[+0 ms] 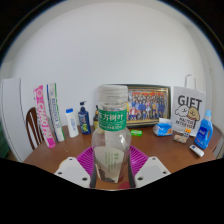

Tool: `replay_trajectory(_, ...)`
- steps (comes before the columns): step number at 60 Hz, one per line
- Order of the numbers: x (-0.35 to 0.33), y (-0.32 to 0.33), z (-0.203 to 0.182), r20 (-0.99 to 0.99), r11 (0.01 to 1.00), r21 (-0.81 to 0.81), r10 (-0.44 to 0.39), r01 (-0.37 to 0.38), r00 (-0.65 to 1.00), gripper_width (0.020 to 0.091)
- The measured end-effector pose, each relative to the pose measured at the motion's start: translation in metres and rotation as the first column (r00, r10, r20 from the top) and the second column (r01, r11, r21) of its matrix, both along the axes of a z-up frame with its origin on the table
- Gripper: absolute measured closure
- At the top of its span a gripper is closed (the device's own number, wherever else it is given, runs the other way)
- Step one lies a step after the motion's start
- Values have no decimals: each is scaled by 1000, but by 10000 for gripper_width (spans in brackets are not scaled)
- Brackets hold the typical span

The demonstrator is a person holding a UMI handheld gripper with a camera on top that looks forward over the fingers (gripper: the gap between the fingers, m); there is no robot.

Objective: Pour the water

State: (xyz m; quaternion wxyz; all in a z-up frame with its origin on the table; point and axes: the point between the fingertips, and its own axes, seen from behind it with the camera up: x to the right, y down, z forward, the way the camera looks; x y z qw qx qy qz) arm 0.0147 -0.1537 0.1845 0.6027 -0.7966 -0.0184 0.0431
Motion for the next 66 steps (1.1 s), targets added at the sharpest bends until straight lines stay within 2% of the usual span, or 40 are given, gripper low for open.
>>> replay_trajectory(11, 39, -1, -73, 48, 997, -75, 18, -14, 999, 659)
replay_trajectory(23, 45, -2, -121, 101, 993, -103, 65, -55, 993, 657)
replay_trajectory(29, 46, -3, -120, 85, 995, -76, 75, -69, 994, 644)
replay_trajectory(40, 48, -8, -124, 45, 992, -110, 68, -62, 997, 537)
replay_trajectory(43, 49, -13, -133, 40, 985, -165, 65, -58, 997, 469)
replay_trajectory(48, 45, -26, -132, 25, 976, -204, 81, -74, 996, 236)
replay_trajectory(51, 45, -34, -127, 25, 974, -217, 78, -71, 997, 262)
replay_trajectory(66, 41, -105, -89, 69, 945, -326, 33, -8, 997, 247)
